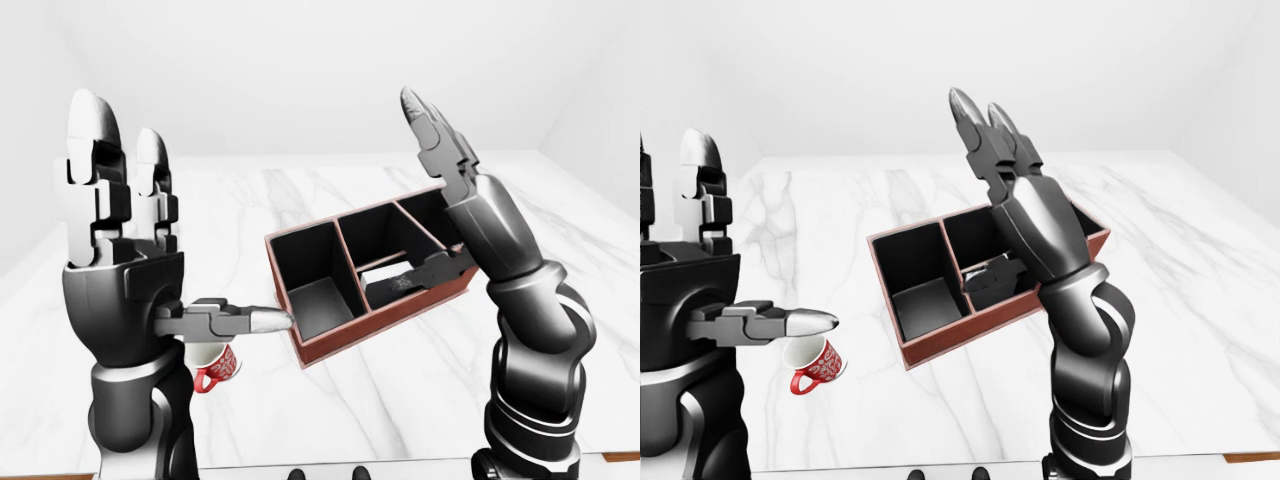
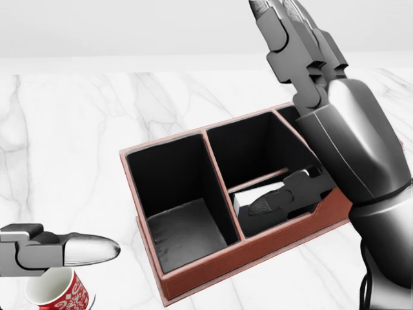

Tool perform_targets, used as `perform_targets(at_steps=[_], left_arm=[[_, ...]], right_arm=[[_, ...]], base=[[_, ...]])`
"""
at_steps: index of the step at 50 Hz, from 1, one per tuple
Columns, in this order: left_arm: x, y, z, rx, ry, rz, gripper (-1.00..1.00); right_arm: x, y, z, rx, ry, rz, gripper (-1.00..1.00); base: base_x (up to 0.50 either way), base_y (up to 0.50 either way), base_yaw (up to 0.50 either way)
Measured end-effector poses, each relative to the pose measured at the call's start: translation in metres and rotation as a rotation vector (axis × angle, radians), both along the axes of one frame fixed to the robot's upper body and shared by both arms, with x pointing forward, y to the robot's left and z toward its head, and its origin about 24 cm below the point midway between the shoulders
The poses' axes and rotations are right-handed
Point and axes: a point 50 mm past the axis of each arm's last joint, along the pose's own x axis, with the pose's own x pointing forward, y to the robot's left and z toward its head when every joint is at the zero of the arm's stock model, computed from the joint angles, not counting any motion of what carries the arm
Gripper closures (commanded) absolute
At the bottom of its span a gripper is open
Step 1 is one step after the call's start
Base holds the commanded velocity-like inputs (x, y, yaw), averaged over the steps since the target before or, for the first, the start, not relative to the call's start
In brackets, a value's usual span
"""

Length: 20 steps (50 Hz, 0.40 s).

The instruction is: Pick up the book and place it in the back compartment of the caddy.

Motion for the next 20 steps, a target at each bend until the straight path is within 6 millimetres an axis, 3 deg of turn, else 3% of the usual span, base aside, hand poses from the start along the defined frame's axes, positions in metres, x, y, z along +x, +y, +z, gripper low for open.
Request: perform_targets(at_steps=[20], left_arm=[[-0.014, 0.003, 0.017, -0.024, -0.110, -0.007, -1.00]], right_arm=[[-0.060, 0.004, 0.026, 0.024, -0.237, 0.058, -1.00]], base=[[0.00, 0.00, 0.00]])
